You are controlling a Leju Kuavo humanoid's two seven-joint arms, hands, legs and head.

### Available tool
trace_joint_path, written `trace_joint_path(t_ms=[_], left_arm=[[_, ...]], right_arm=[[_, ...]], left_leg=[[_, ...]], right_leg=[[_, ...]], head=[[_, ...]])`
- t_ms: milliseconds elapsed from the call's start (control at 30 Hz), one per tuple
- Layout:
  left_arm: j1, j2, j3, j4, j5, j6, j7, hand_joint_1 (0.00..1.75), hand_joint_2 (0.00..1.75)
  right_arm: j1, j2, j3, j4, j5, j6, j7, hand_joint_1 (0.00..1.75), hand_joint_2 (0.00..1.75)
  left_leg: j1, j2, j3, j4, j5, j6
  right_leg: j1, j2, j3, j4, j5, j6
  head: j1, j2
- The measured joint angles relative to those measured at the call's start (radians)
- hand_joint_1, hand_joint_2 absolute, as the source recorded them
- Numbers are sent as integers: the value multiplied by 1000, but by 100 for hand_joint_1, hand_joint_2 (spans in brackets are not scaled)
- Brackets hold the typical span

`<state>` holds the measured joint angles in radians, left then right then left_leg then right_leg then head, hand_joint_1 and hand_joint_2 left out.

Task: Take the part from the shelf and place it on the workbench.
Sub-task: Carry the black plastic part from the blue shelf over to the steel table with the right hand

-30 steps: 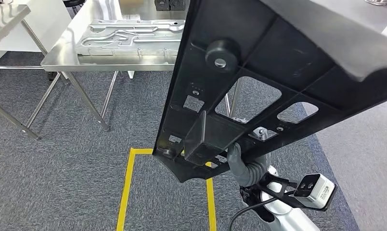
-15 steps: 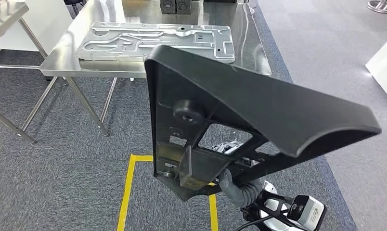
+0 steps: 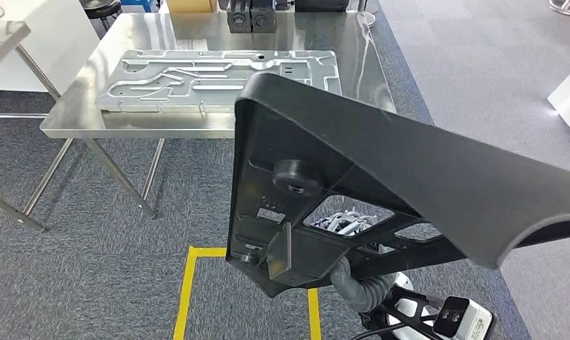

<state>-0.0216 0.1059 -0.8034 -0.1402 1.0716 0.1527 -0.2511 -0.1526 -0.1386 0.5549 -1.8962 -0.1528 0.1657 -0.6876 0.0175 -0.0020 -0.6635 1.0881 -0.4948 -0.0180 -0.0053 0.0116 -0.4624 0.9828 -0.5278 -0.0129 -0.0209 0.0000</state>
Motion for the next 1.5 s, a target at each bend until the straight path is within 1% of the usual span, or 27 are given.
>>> trace_joint_path(t_ms=[67, 167, 233, 300, 367, 400, 433, 533, 567, 667, 700, 767, 833, 900, 933, 967, 1033, 1067, 1100, 1167, 1200, 1267, 1367, 1400, 1433, 1467, 1500], left_arm=[[-1, 0, -5, 1, 1, 0, 2, 0, 175], [-7, -5, -9, 1, 12, 10, 7, 0, 175], [-9, -10, -9, 2, 23, 19, 7, 0, 175], [-7, -13, -9, 2, 30, 21, 5, 0, 175], [-4, -16, -10, 2, 32, 18, 4, 0, 175], [-2, -17, -10, 2, 33, 16, 3, 0, 175], [-1, -17, -10, 2, 32, 12, 2, 0, 175], [-4, -17, -17, 2, 25, -9, 1, 0, 175], [-5, -15, -20, 3, 21, -17, 1, 0, 175], [-9, -8, -32, 3, 12, -29, 5, 0, 175], [-11, -5, -35, 3, 11, -31, 6, 0, 175], [-17, -2, -40, 3, 12, -30, 7, 0, 175], [-20, -1, -41, 3, 19, -28, 7, 0, 175], [-20, -1, -42, 3, 26, -25, 7, 0, 175], [-19, -1, -42, 3, 29, -23, 6, 0, 175], [-19, -1, -42, 3, 30, -22, 5, 0, 175], [-16, -1, -42, 4, 33, -21, 3, 0, 175], [-15, -1, -42, 5, 34, -21, 2, 0, 175], [-15, -2, -42, 5, 36, -21, 2, 0, 175], [-18, -3, -42, 5, 37, -23, 0, 0, 175], [-19, -3, -43, 5, 35, -25, -1, 0, 175], [-20, -3, -47, 5, 31, -29, -4, 0, 175], [-20, -2, -57, 5, 25, -34, -10, 0, 175], [-19, -2, -60, 5, 23, -35, -11, 0, 175], [-19, -2, -64, 5, 21, -36, -11, 0, 175], [-19, -2, -66, 5, 20, -36, -11, 0, 175], [-19, -2, -68, 5, 20, -36, -11, 0, 175]], right_arm=[[-3, 1, -1, -2, 7, -12, 0, 175, 175], [7, 4, -1, -16, 36, -17, 0, 175, 175], [27, 5, 0, -35, 70, -11, 0, 175, 175], [39, 4, 2, -49, 87, -10, 0, 175, 175], [40, 3, 3, -56, 84, -15, 0, 175, 175], [39, 3, 3, -57, 80, -17, 0, 175, 175], [36, 2, 3, -58, 78, -20, 0, 175, 175], [19, -20, 3, -71, 75, -65, 0, 175, 175], [16, -31, 3, -79, 76, -87, 0, 175, 175], [19, -56, 3, -116, 93, -133, 0, 175, 175], [23, -61, 3, -128, 100, -140, 0, 175, 175], [29, -66, 5, -146, 111, -149, 0, 175, 175], [30, -70, 12, -153, 116, -151, 0, 175, 175], [30, -72, 19, -154, 116, -150, 0, 175, 175], [29, -72, 22, -154, 116, -148, 0, 175, 175], [28, -72, 24, -154, 114, -145, 0, 175, 175], [24, -73, 26, -153, 108, -139, 0, 175, 175], [22, -73, 27, -153, 103, -136, 0, 175, 175], [18, -73, 27, -153, 98, -131, 0, 175, 175], [10, -74, 28, -154, 90, -123, 0, 175, 175], [5, -74, 28, -155, 87, -122, 0, 175, 175], [2, -76, 27, -155, 85, -124, 0, 175, 175], [7, -83, 26, -155, 86, -130, 0, 175, 175], [10, -85, 25, -155, 89, -132, 0, 175, 175], [14, -86, 25, -156, 95, -137, 0, 175, 175], [17, -87, 25, -157, 104, -142, 0, 175, 175], [21, -89, 25, -159, 115, -149, 0, 175, 175]], left_leg=[[-3, 3, 8, -52, 87, 14], [-3, -2, 34, -58, 78, 39], [-1, -4, 58, -65, 64, 50], [-1, -4, 79, -67, 43, 54], [-2, -5, 105, -67, 19, 55], [-2, -6, 121, -67, 6, 54], [-2, -7, 139, -67, -8, 53], [-6, -9, 178, -70, -46, 44], [-7, -10, 187, -76, -55, 39], [-7, -11, 205, -64, -44, 21], [-7, -9, 195, -31, -35, 17], [-5, -6, 134, 74, -49, 12], [-5, -5, 54, 174, -113, 8], [-5, -5, 5, 188, -161, 5], [-5, -5, -1, 153, -148, 5], [-5, -5, 0, 99, -104, 6], [-9, -4, 6, -9, 29, 12], [-12, -4, 9, -37, 74, 17], [-14, -4, 11, -50, 95, 22], [-14, -5, 26, -57, 85, 34], [-12, -5, 37, -65, 80, 39], [-8, -6, 63, -78, 69, 48], [-8, -6, 102, -85, 39, 51], [-7, -7, 119, -85, 26, 50], [-7, -8, 138, -85, 12, 49], [-6, -9, 158, -85, -3, 47], [-6, -10, 173, -86, -17, 43]], right_leg=[[3, 1, 20, 4, -25, 13], [3, 0, 12, 57, -15, 33], [0, -3, -49, 159, -10, 41], [-1, -5, -142, 268, -60, 45], [-1, -6, -211, 310, -125, 48], [-1, -6, -225, 291, -131, 48], [0, -6, -227, 248, -106, 44], [9, -7, -215, 87, 81, 22], [13, -7, -212, 60, 120, 15], [12, -4, -180, 30, 122, -3], [10, -3, -162, 20, 115, -9], [8, -4, -129, 11, 96, -18], [8, -3, -100, 10, 70, -21], [8, 0, -66, 10, 43, -20], [8, 2, -46, 10, 27, -19], [8, 2, -26, 10, 12, -17], [10, 4, 5, 12, -17, -10], [11, 5, 13, 10, -29, -5], [11, 6, 20, 11, -36, 0], [10, 6, 21, 22, -35, 11], [10, 4, 9, 52, -27, 16], [6, 0, -57, 156, -26, 28], [-2, -4, -186, 298, -105, 41], [-4, -5, -211, 300, -123, 44], [-6, -6, -222, 276, -119, 45], [-8, -7, -223, 229, -87, 45], [-8, -9, -219, 169, -25, 42]], head=[[0, 0], [0, 0], [0, 0], [0, 0], [0, 0], [0, 0], [0, 0], [0, 0], [0, 0], [0, 0], [0, 0], [0, 0], [0, 0], [0, 0], [0, 0], [0, 0], [0, 0], [0, 0], [0, 0], [0, 0], [0, 0], [0, 0], [0, 0], [0, 0], [0, 0], [0, 0], [0, 0]])
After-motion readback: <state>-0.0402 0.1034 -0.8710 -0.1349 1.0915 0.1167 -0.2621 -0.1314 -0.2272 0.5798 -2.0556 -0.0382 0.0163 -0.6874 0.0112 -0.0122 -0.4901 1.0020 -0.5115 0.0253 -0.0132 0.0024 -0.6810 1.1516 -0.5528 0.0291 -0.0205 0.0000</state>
